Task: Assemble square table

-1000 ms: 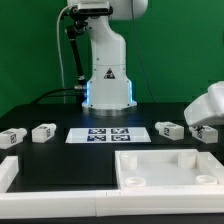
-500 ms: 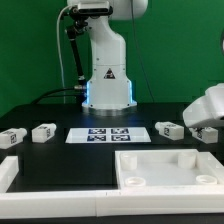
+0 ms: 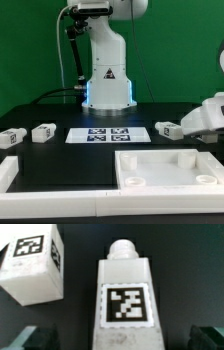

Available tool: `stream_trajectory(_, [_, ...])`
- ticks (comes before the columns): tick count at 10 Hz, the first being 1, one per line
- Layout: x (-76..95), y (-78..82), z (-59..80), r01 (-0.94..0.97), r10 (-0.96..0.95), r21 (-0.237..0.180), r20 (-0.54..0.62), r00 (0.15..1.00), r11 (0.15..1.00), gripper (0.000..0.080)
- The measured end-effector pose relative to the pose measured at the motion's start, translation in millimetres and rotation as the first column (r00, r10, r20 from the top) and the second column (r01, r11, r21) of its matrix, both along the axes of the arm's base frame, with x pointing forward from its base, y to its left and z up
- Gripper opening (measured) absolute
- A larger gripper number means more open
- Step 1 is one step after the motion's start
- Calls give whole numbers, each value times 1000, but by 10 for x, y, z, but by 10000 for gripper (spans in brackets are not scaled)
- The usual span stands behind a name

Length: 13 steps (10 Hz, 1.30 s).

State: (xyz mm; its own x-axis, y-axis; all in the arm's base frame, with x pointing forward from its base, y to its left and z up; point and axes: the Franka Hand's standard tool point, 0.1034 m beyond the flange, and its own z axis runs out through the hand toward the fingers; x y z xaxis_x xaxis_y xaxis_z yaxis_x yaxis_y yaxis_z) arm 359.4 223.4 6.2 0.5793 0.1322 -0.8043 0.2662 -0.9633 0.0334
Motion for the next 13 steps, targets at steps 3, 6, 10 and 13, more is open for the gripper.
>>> stream_trajectory(3, [-1,-2,-2,0,0,0,-1,1000,1000,375])
stream_trajectory(6, [-2,-2,-3,0,0,0,-1,1000,1000,289])
stream_trajectory(10, [-2,-2,-3,0,0,0,-1,1000,1000,290])
stream_trajectory(13, [205,-75,259,4,-4,15,1,1000,1000,291])
